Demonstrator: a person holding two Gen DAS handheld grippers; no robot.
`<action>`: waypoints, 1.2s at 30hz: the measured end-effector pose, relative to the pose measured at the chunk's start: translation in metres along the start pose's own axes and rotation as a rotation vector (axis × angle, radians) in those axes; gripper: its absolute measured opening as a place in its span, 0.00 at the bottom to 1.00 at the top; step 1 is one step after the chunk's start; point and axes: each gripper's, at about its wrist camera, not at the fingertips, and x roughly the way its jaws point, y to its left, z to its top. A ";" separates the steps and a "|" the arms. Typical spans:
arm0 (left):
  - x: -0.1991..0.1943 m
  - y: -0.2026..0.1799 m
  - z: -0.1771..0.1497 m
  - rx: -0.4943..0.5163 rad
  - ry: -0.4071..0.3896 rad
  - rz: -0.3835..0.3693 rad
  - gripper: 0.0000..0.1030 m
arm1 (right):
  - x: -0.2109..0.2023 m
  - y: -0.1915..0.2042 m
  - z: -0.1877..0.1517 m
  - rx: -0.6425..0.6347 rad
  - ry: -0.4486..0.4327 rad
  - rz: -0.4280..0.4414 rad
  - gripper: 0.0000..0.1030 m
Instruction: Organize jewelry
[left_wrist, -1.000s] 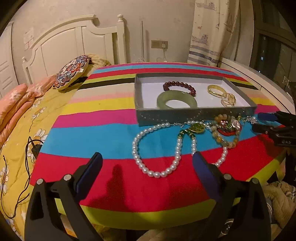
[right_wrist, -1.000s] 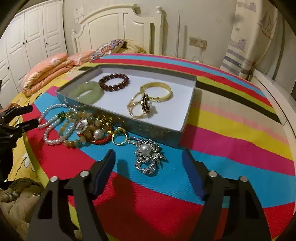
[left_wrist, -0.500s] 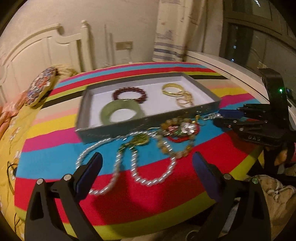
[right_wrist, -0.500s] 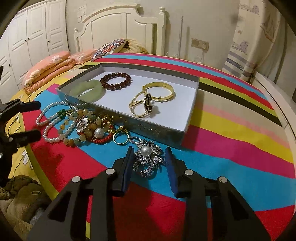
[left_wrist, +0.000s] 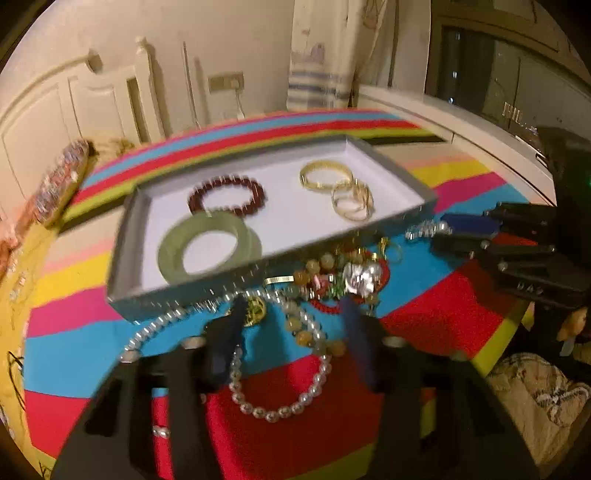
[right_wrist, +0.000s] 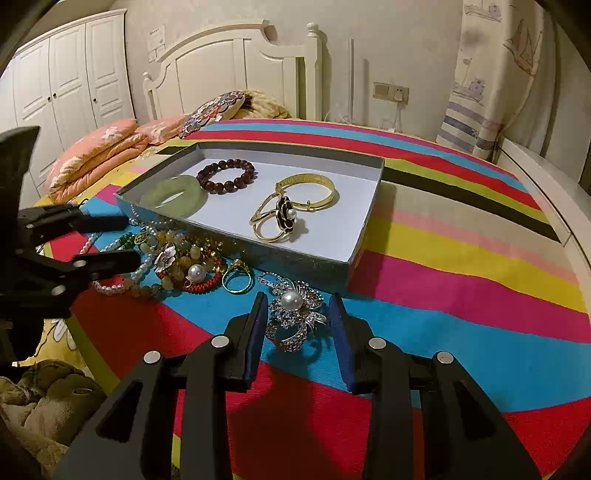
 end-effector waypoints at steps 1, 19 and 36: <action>0.002 0.002 -0.001 -0.011 0.010 -0.003 0.39 | 0.000 -0.001 0.000 0.002 -0.001 -0.001 0.34; 0.007 0.007 0.000 -0.034 0.009 -0.038 0.09 | -0.001 -0.002 0.000 0.015 -0.011 -0.009 0.34; -0.048 -0.042 0.043 0.093 -0.136 -0.152 0.09 | -0.014 -0.007 0.004 0.030 -0.055 -0.012 0.34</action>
